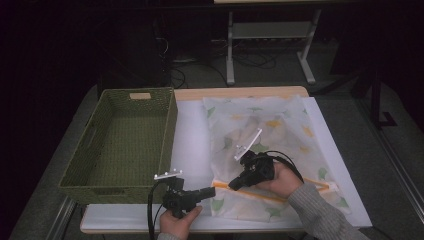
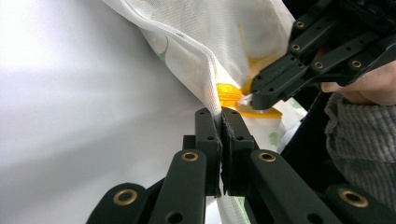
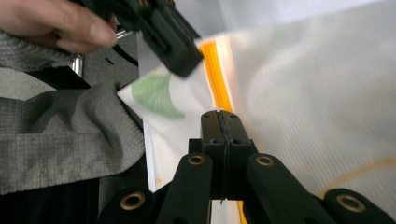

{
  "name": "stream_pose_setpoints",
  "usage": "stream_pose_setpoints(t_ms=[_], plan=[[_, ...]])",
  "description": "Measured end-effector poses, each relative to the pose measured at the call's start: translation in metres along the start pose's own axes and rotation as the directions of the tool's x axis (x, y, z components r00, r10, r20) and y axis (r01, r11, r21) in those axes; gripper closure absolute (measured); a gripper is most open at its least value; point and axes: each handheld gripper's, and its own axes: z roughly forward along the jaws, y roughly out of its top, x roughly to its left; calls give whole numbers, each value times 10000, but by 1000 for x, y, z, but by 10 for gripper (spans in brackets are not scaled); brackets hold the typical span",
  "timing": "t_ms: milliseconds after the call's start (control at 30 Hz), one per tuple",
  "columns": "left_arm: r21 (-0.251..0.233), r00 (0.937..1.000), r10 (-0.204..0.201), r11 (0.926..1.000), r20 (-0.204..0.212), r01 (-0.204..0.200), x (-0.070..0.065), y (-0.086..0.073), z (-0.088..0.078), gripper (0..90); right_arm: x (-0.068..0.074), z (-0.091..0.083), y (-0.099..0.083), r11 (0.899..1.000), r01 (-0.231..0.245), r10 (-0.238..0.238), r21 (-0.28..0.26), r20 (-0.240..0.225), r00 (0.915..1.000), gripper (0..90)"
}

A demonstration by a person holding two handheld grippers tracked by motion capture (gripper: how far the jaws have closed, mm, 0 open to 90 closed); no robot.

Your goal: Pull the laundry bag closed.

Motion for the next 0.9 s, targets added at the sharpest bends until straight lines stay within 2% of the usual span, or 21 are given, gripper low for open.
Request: stream_pose_setpoints(t_ms=[67,367,900], plan=[[31,10000,-4,10000,-15,4,0,0,-1,873,-1,-4,-5,9999,-107,107,-27,65,9999,897],[117,9987,428,9990,-261,-425,-4,3,-1,873,-2,-21,-23,9988,-418,425,-253,258,9988,897],[147,9952,721,9973,-660,-713,-6,4,-4,873,-5,-34,-39,9964,-754,769,-396,372,9963,897]])
